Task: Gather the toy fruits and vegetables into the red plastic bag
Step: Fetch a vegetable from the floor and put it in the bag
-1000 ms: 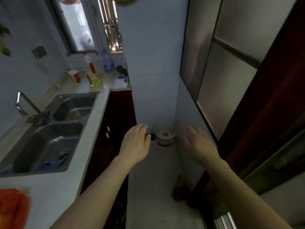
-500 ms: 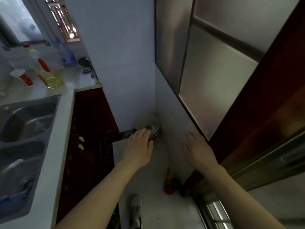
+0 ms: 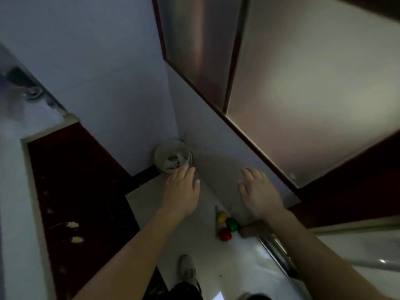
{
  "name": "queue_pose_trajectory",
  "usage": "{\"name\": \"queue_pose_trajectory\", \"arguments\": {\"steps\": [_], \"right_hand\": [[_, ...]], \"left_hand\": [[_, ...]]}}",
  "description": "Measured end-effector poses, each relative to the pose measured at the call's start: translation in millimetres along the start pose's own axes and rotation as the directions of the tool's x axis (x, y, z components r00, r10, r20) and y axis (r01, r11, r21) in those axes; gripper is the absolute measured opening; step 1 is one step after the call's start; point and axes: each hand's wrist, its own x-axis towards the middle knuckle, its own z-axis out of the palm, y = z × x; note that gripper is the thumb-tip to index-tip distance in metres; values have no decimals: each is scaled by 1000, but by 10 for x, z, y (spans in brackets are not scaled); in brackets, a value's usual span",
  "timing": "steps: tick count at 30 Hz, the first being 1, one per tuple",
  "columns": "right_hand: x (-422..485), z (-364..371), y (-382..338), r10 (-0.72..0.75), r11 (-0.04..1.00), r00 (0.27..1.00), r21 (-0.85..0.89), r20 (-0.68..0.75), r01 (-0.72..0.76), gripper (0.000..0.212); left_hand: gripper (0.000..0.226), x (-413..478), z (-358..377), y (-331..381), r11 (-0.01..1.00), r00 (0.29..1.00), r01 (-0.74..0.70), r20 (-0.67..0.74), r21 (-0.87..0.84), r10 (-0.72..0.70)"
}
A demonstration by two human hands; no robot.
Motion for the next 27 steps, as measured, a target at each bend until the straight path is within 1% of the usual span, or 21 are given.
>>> {"name": "queue_pose_trajectory", "arguments": {"steps": [2, 4, 7, 9, 12, 13, 16, 18, 20, 22, 23, 25, 27], "right_hand": [[72, 79, 30, 25, 1000, 1000, -8, 0, -25, 54], [132, 184, 76, 49, 999, 999, 9, 11, -49, 50], [214, 479, 204, 85, 996, 993, 34, 76, -87, 39], [269, 767, 336, 115, 991, 987, 50, 109, -121, 39], [332, 1358, 591, 128, 989, 983, 53, 130, -136, 61], [341, 1566, 678, 127, 989, 980, 50, 151, -136, 63], [356, 2257, 987, 84, 996, 960, -15, 266, -83, 47], [367, 2725, 1173, 114, 993, 945, -23, 307, -112, 46], [408, 3183, 1348, 159, 986, 933, -4, 322, -167, 53], [475, 3634, 1507, 150, 987, 926, 3, 347, -161, 67], [522, 3847, 1593, 147, 988, 923, 0, 355, -157, 64], [629, 4255, 1762, 168, 982, 919, 22, 357, -188, 45], [729, 4638, 1927, 162, 983, 919, 27, 359, -184, 41]], "left_hand": [[52, 111, 105, -71, 1000, 1000, -9, 26, -5, 9], [52, 180, 240, -110, 1000, 999, -14, 53, -10, 14], [52, 273, 563, -194, 1000, 995, -1, 100, -22, 3], [53, 341, 862, -263, 1000, 993, 6, 120, -23, -3], [54, 449, 1426, -425, 1000, 988, 15, 154, -26, -10], [54, 482, 1639, -495, 999, 986, 23, 166, -28, -17], [56, 554, 2336, -736, 999, 979, 25, 204, -42, -16], [56, 590, 2832, -900, 999, 979, -2, 201, -42, 11], [57, 636, 3321, -1053, 999, 982, -40, 185, -4, 41], [58, 704, 3783, -1195, 998, 980, -52, 194, 20, 47], [58, 750, 4008, -1272, 998, 979, -58, 195, 24, 52], [60, 848, 4453, -1433, 997, 977, -80, 198, 25, 73], [61, 936, 4857, -1592, 996, 972, -89, 219, 29, 80]]}}
